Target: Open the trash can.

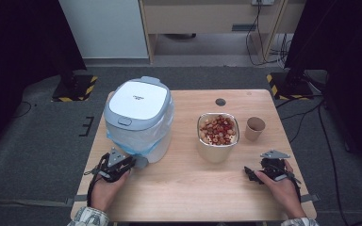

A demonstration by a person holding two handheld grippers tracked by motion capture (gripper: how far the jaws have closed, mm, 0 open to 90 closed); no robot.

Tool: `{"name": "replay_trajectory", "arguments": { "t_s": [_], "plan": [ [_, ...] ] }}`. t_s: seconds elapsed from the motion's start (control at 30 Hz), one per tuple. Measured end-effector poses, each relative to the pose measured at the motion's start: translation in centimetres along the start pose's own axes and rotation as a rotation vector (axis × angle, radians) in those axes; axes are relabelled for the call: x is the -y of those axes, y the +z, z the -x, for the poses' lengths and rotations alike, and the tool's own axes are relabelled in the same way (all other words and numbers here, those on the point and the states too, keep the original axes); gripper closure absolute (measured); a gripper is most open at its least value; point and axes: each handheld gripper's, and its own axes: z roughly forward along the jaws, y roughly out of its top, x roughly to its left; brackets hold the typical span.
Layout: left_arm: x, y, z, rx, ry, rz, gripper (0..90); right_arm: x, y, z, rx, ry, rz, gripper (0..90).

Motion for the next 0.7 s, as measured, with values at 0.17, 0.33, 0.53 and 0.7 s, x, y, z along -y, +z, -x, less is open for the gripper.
{"name": "replay_trajectory", "arguments": {
  "t_s": [0.17,0.33,0.53,0.7],
  "plan": [
    [-0.23,0.42,0.34,-0.008,0.021,0.003,78.1,0.00,-0.01,-0.01,0.000,0.001,-0.001,0.9],
    [-0.24,0.53,0.37,-0.011,0.022,0.004,79.3,0.00,0.00,-0.01,-0.001,0.001,-0.001,0.9],
    [-0.15,0.70,0.44,-0.001,0.008,-0.001,82.7,0.00,0.00,0.00,0.000,0.000,0.000,0.8],
    [-0.10,0.78,0.37,0.005,-0.007,-0.005,83.4,0.03,0.00,-0.03,0.002,0.002,0.002,0.9]
  ]
}}
